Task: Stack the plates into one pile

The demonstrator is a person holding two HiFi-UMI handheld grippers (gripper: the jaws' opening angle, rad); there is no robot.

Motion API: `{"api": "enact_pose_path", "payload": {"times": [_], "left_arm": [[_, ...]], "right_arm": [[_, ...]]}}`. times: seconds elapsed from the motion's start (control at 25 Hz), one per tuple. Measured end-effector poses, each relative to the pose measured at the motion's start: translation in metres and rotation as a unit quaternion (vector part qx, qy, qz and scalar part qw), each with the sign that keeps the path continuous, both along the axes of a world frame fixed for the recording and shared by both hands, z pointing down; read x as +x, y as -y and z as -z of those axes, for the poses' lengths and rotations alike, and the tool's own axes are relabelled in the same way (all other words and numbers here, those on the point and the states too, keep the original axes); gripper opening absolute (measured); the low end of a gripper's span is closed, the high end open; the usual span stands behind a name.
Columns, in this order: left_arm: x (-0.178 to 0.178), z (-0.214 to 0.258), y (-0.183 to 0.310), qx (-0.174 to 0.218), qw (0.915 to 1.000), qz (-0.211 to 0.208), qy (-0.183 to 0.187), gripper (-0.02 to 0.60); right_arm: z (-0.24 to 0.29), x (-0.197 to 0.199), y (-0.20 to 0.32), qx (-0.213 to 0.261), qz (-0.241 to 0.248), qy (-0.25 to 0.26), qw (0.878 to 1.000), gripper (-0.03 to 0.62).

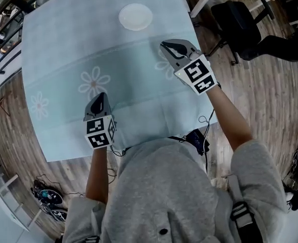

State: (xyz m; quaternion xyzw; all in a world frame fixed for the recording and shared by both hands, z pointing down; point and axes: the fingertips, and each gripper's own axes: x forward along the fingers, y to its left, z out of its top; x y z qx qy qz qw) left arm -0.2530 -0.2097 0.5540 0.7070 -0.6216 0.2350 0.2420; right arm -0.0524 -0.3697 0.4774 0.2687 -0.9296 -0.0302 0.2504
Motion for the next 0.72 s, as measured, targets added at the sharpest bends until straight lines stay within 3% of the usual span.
{"api": "enact_pose_path", "payload": {"times": [0.24, 0.36, 0.72], "left_arm": [[0.041, 0.033, -0.040, 0.044, 0.9990, -0.006, -0.003, 0.019], [0.059, 0.050, -0.059, 0.066, 0.9978, -0.005, -0.006, 0.019], [0.099, 0.085, -0.101, 0.116, 0.9932, -0.002, -0.008, 0.019]], "right_arm": [[0.055, 0.096, -0.080, 0.009, -0.085, 0.077, 0.993, 0.035], [0.066, 0.129, -0.119, 0.019, -0.123, 0.086, 0.988, 0.037], [0.065, 0.173, -0.193, 0.026, -0.170, 0.135, 0.976, 0.036]]}}
